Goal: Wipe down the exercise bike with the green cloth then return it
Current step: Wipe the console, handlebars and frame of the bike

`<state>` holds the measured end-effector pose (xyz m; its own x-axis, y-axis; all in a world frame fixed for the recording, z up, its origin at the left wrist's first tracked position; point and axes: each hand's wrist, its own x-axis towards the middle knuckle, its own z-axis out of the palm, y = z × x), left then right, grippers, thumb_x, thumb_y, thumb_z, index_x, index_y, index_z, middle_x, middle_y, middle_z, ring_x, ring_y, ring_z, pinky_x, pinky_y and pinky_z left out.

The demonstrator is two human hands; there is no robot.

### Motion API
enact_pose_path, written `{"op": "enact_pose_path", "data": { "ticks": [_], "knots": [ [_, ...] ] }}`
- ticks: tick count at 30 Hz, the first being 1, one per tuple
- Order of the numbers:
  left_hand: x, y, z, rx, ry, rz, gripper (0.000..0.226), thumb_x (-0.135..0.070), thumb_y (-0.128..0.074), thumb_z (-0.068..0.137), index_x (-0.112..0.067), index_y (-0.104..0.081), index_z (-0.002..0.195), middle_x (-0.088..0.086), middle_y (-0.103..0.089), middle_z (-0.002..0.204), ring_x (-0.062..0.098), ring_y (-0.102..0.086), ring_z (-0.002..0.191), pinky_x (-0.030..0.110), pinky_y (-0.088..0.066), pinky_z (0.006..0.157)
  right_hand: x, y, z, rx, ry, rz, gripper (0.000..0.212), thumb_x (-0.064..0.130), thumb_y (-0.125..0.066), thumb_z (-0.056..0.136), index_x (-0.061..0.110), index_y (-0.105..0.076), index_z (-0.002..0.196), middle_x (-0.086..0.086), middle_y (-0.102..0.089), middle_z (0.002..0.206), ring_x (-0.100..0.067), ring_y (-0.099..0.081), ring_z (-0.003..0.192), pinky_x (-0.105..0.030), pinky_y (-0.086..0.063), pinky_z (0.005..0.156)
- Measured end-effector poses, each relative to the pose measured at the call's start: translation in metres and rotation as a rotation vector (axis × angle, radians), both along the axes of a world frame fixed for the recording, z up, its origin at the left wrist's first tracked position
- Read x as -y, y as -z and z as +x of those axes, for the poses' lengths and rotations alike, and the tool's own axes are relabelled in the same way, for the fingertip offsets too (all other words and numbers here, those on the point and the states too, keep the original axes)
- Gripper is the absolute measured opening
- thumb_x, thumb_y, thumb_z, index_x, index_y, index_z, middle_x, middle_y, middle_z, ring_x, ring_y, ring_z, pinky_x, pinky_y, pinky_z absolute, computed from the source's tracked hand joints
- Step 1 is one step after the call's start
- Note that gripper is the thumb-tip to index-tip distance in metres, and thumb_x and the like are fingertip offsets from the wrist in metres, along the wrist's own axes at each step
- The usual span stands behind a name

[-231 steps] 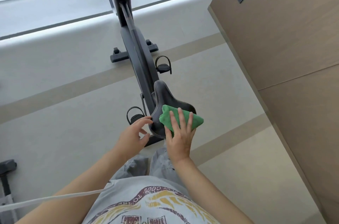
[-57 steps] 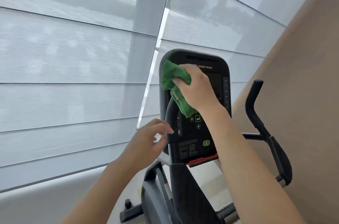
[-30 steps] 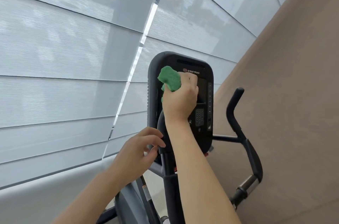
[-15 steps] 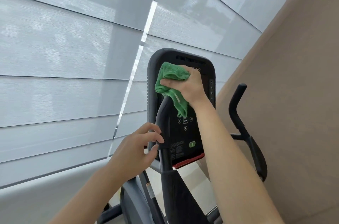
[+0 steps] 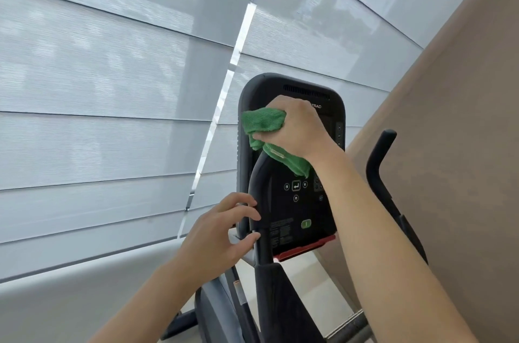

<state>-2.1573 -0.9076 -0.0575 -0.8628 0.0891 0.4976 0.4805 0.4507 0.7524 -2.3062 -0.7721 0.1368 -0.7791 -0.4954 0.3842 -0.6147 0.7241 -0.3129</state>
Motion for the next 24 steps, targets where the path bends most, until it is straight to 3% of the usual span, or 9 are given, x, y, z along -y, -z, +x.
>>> {"op": "enact_pose_path", "data": {
  "ticks": [3, 7, 9, 12, 14, 16, 18, 21, 24],
  "knots": [
    [-0.001, 0.001, 0.001, -0.005, 0.010, 0.023, 0.024, -0.033, -0.078, 0.089, -0.043, -0.066, 0.107, -0.027, -0.054, 0.134, 0.003, -0.063, 0.113, 0.018, -0.052, 0.092, -0.012, 0.010, -0.007, 0.255, -0.181, -0.437, 0.036, 0.004, -0.096, 0.072, 0.003, -0.076, 0.102, -0.003, -0.079, 0.094, -0.016, -0.076, 0.089, -0.030, -0.059, 0.082],
    [-0.003, 0.002, 0.003, 0.002, 0.009, 0.067, 0.026, -0.029, -0.079, 0.088, -0.041, -0.067, 0.108, -0.023, -0.055, 0.135, 0.007, -0.063, 0.117, 0.025, -0.056, 0.094, 0.011, 0.042, 0.008, 0.068, -0.017, -0.879, 0.032, 0.004, -0.092, 0.078, -0.006, -0.073, 0.102, -0.014, -0.076, 0.094, -0.023, -0.073, 0.089, -0.041, -0.062, 0.083],
    [-0.005, 0.003, 0.004, 0.007, 0.008, 0.082, 0.026, -0.031, -0.079, 0.088, -0.041, -0.068, 0.109, -0.022, -0.056, 0.136, 0.008, -0.064, 0.117, 0.027, -0.057, 0.094, 0.025, 0.054, 0.020, -0.082, 0.122, -0.956, 0.031, 0.010, -0.091, 0.081, -0.002, -0.073, 0.103, -0.014, -0.075, 0.097, -0.023, -0.072, 0.090, -0.036, -0.060, 0.083],
    [-0.004, 0.004, 0.005, 0.019, 0.010, 0.075, 0.029, -0.032, -0.079, 0.088, -0.041, -0.067, 0.113, -0.023, -0.054, 0.140, 0.007, -0.064, 0.114, 0.029, -0.057, 0.093, 0.035, 0.057, 0.027, -0.377, 0.281, -0.712, 0.019, 0.005, -0.082, 0.086, 0.007, -0.074, 0.103, -0.004, -0.068, 0.106, -0.017, -0.066, 0.089, -0.030, -0.055, 0.076],
    [-0.003, 0.005, 0.007, 0.022, 0.017, 0.067, 0.031, -0.032, -0.077, 0.089, -0.042, -0.066, 0.116, -0.024, -0.053, 0.142, 0.007, -0.064, 0.115, 0.027, -0.056, 0.094, 0.031, 0.052, 0.029, -0.420, 0.319, -0.423, 0.023, 0.003, -0.073, 0.087, 0.010, -0.076, 0.109, -0.004, -0.065, 0.111, -0.025, -0.065, 0.091, -0.033, -0.052, 0.072],
    [-0.003, 0.004, 0.009, 0.030, 0.029, 0.070, 0.032, -0.030, -0.076, 0.089, -0.041, -0.067, 0.118, -0.024, -0.052, 0.143, 0.007, -0.063, 0.117, 0.025, -0.056, 0.096, 0.022, 0.038, 0.026, -0.357, 0.294, -0.124, 0.023, 0.008, -0.071, 0.089, 0.013, -0.076, 0.110, -0.004, -0.065, 0.112, -0.028, -0.062, 0.091, -0.035, -0.050, 0.073],
    [-0.003, 0.001, 0.011, 0.041, 0.042, 0.074, 0.032, -0.026, -0.076, 0.091, -0.040, -0.068, 0.118, -0.024, -0.052, 0.144, 0.007, -0.063, 0.120, 0.024, -0.056, 0.097, 0.014, 0.009, 0.019, -0.120, 0.199, 0.074, 0.008, 0.022, -0.075, 0.092, 0.019, -0.077, 0.100, 0.001, -0.070, 0.101, -0.021, -0.064, 0.087, -0.034, -0.049, 0.076],
    [0.000, -0.003, 0.017, 0.064, 0.049, 0.055, 0.032, -0.024, -0.074, 0.093, -0.039, -0.070, 0.122, -0.028, -0.051, 0.145, 0.003, -0.061, 0.123, 0.024, -0.055, 0.098, 0.002, -0.030, 0.015, 0.271, 0.024, 0.095, 0.011, 0.030, -0.084, 0.089, 0.021, -0.079, 0.092, 0.004, -0.079, 0.087, -0.007, -0.072, 0.080, -0.022, -0.052, 0.073],
    [0.008, -0.004, 0.023, 0.130, 0.100, -0.004, 0.040, -0.031, -0.068, 0.096, -0.044, -0.066, 0.134, -0.037, -0.041, 0.153, 0.002, -0.063, 0.120, 0.027, -0.054, 0.101, -0.005, -0.019, 0.022, 0.192, -0.007, -0.127, 0.010, 0.019, -0.083, 0.089, 0.027, -0.078, 0.093, 0.003, -0.077, 0.094, -0.002, -0.070, 0.086, -0.019, -0.054, 0.079]
  ]
}}
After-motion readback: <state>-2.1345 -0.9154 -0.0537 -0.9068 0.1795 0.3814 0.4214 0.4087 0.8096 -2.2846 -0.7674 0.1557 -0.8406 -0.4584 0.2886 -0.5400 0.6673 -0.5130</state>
